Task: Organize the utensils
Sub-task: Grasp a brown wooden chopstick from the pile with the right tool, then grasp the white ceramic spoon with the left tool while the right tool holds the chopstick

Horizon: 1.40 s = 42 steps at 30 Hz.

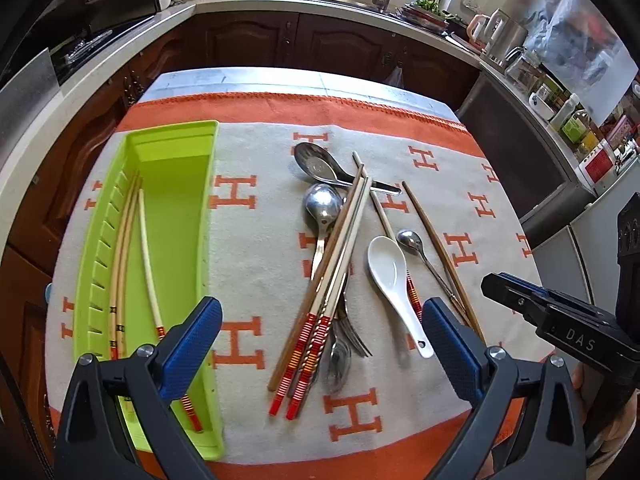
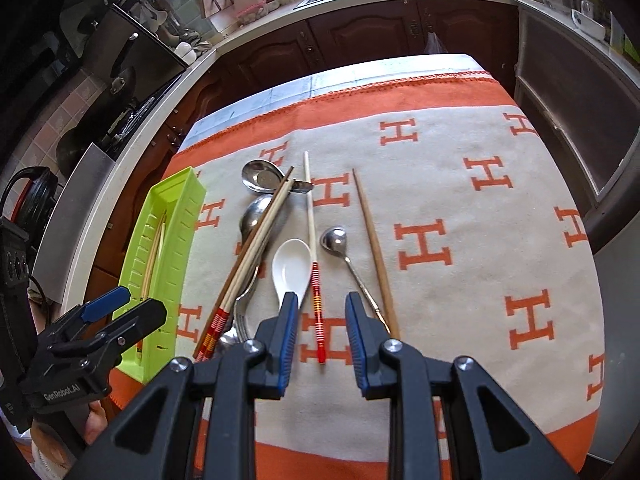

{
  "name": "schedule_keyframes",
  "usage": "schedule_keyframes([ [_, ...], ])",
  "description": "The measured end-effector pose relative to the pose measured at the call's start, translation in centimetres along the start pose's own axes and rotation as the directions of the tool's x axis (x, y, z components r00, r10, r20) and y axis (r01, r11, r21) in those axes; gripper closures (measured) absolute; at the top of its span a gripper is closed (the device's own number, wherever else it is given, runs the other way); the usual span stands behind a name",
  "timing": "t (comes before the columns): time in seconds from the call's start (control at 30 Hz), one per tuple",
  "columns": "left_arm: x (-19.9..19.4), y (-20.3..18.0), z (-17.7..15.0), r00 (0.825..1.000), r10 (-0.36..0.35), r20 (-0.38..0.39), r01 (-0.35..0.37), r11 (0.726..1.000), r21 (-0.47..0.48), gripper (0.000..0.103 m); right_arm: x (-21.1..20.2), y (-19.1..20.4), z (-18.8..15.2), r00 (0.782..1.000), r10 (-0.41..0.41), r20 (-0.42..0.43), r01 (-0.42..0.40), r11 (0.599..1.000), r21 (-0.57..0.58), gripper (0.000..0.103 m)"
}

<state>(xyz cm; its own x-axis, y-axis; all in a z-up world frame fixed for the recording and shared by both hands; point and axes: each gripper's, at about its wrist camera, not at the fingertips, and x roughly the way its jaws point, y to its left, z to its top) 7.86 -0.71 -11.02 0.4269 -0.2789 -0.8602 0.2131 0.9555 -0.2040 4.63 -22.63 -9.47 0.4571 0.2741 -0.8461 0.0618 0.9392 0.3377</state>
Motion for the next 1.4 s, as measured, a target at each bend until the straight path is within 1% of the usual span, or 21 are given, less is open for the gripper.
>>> schedule_keyframes([
  [0.13, 1.8, -1.0, 0.2, 0.999, -0.030, -0.039, 0.031, 0.999, 0.008, 0.011, 0.9, -1.6, 0.0, 1.000, -0.020, -0.010, 0.020, 1.000, -0.001, 0.079],
  [0.2, 2.7, -1.5, 0.4, 0.998, -0.039, -0.058, 0.039, 0.999, 0.006, 0.017, 1.4, -2.2, 0.1, 1.000, -0.025, -0.017, 0.025, 1.000, -0.004, 0.079],
  [0.27, 3.8, -1.9, 0.5, 0.995, -0.052, -0.088, 0.052, 0.999, 0.002, 0.028, 2.1, -2.8, 0.1, 0.999, -0.027, -0.027, 0.026, 1.000, -0.016, 0.079],
  [0.37, 5.2, -2.3, 0.6, 0.989, -0.074, -0.128, 0.073, 0.997, -0.012, 0.037, 3.2, -3.3, 0.1, 0.998, -0.042, -0.038, 0.041, 0.998, -0.043, 0.079],
  [0.47, 6.2, -2.8, 0.7, 0.987, -0.077, -0.145, 0.075, 0.997, -0.018, 0.040, 4.5, -3.4, 0.0, 0.996, -0.063, -0.059, 0.058, 0.995, -0.082, 0.079],
  [0.57, 6.7, -3.0, 0.8, 0.984, -0.082, -0.156, 0.079, 0.997, -0.028, 0.040, 5.8, -3.5, 0.0, 0.994, -0.080, -0.076, 0.071, 0.991, -0.110, 0.080],
  [0.7, 7.6, -3.0, 1.2, 0.983, -0.080, -0.168, 0.074, 0.996, -0.042, 0.041, 6.2, -2.8, 0.0, 0.990, -0.131, -0.050, 0.120, 0.976, -0.181, 0.088],
  [0.73, 7.8, -3.0, 1.3, 0.982, -0.079, -0.169, 0.073, 0.996, -0.044, 0.041, 6.3, -2.6, 0.1, 0.988, -0.145, -0.045, 0.134, 0.971, -0.196, 0.094],
  [0.77, 7.9, -3.0, 1.4, 0.982, -0.077, -0.170, 0.071, 0.996, -0.045, 0.041, 6.4, -2.5, 0.0, 0.985, -0.166, -0.036, 0.155, 0.964, -0.217, 0.096],
  [0.8, 8.0, -3.0, 1.5, 0.983, -0.074, -0.170, 0.067, 0.997, -0.045, 0.041, 6.4, -2.3, 0.0, 0.984, -0.176, -0.029, 0.165, 0.959, -0.231, 0.096],
  [0.9, 8.3, -3.0, 1.8, 0.983, -0.071, -0.170, 0.063, 0.997, -0.049, 0.041, 6.2, -2.6, -0.2, 0.985, -0.167, -0.028, 0.157, 0.962, -0.221, 0.096],
  [1.13, 9.0, -3.1, 2.6, 0.984, -0.064, -0.167, 0.057, 0.997, -0.048, 0.044, 5.5, -3.8, -0.6, 0.993, -0.106, -0.049, 0.098, 0.985, -0.142, 0.096],
  [1.3, 9.4, -3.5, 2.9, 0.986, -0.043, -0.162, 0.038, 0.999, -0.034, 0.051, 5.1, -4.2, -1.1, 0.995, -0.090, -0.052, 0.082, 0.988, -0.127, 0.096],
  [1.37, 9.2, -3.6, 2.9, 0.985, -0.048, -0.163, 0.044, 0.999, -0.030, 0.057, 4.9, -4.3, -1.3, 0.995, -0.081, -0.054, 0.075, 0.990, -0.118, 0.096],
  [1.4, 9.0, -3.7, 2.9, 0.986, -0.051, -0.162, 0.047, 0.999, -0.028, 0.057, 4.8, -4.4, -1.4, 0.996, -0.077, -0.053, 0.071, 0.991, -0.113, 0.096],
])
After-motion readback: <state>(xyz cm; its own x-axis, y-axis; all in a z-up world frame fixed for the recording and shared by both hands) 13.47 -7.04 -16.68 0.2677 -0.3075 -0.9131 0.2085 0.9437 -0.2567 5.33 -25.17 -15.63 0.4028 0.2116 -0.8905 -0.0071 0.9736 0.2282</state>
